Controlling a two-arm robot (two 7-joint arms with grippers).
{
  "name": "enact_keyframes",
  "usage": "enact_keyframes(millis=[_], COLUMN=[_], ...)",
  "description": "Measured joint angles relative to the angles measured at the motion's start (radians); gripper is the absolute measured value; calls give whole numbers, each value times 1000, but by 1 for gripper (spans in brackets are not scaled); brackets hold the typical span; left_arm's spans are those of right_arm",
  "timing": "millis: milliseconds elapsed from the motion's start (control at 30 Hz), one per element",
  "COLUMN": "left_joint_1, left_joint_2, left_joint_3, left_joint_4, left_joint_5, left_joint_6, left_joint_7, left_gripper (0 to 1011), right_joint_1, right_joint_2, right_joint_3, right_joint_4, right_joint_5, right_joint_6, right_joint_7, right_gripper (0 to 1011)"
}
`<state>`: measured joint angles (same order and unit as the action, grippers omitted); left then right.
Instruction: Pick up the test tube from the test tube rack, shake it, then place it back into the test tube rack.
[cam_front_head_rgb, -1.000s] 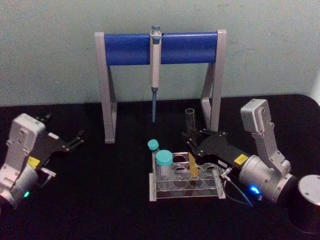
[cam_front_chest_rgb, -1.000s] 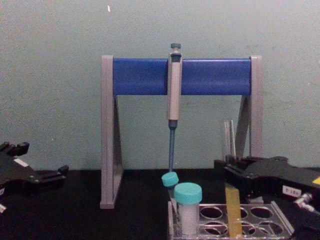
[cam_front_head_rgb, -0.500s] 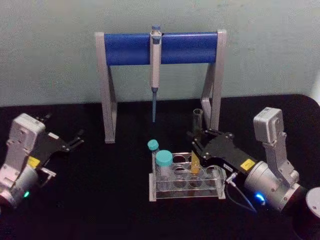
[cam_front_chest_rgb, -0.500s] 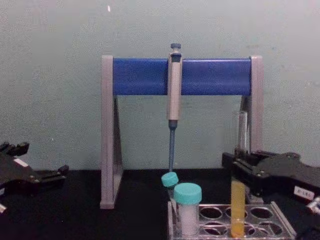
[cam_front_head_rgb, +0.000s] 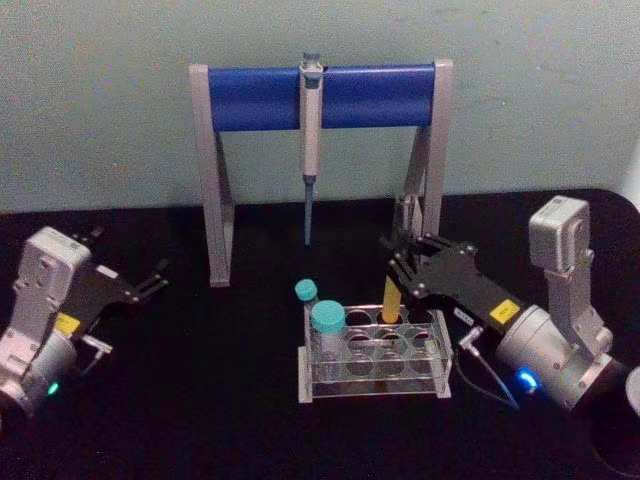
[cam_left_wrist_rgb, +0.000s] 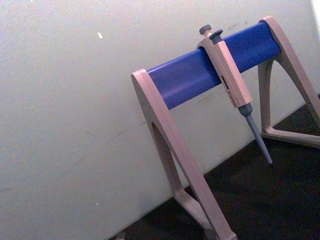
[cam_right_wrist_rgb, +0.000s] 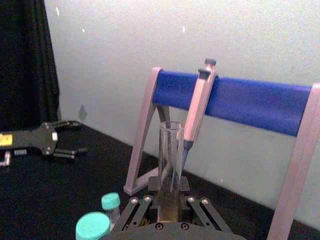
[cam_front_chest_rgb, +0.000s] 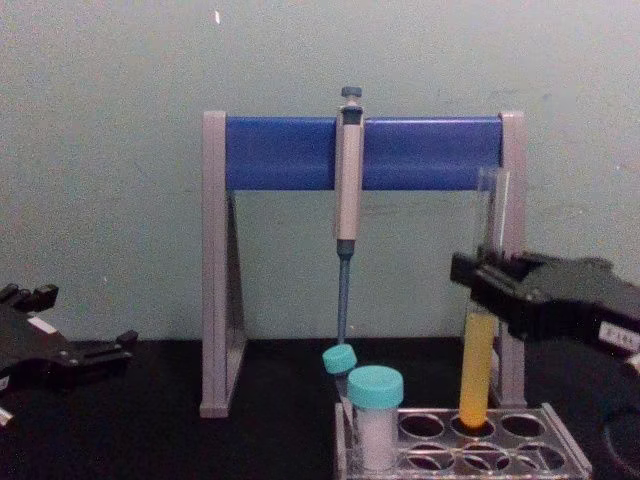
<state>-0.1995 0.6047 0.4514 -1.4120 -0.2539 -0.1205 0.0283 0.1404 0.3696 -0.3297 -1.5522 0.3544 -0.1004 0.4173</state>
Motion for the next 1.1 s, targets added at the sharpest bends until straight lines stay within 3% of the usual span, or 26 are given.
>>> enact_keyframes(millis=[367, 800, 1100], left_joint_1=[0, 0, 0], left_joint_2=[0, 0, 0], left_joint_3=[0, 0, 0], left_joint_4=[0, 0, 0], left_joint_5=[0, 0, 0], left_joint_6=[0, 0, 0], left_joint_7=[0, 0, 0], left_gripper=[1009, 1010, 1010], right_joint_1=[26, 64, 38], right_joint_2=[-1, -7, 8], right_joint_3=[20, 27, 60], right_joint_4=[-42, -26, -53], right_joint_5=[19, 14, 0], right_joint_6=[-2, 10, 16], right_joint_7=[1, -18, -49], right_gripper=[232, 232, 232])
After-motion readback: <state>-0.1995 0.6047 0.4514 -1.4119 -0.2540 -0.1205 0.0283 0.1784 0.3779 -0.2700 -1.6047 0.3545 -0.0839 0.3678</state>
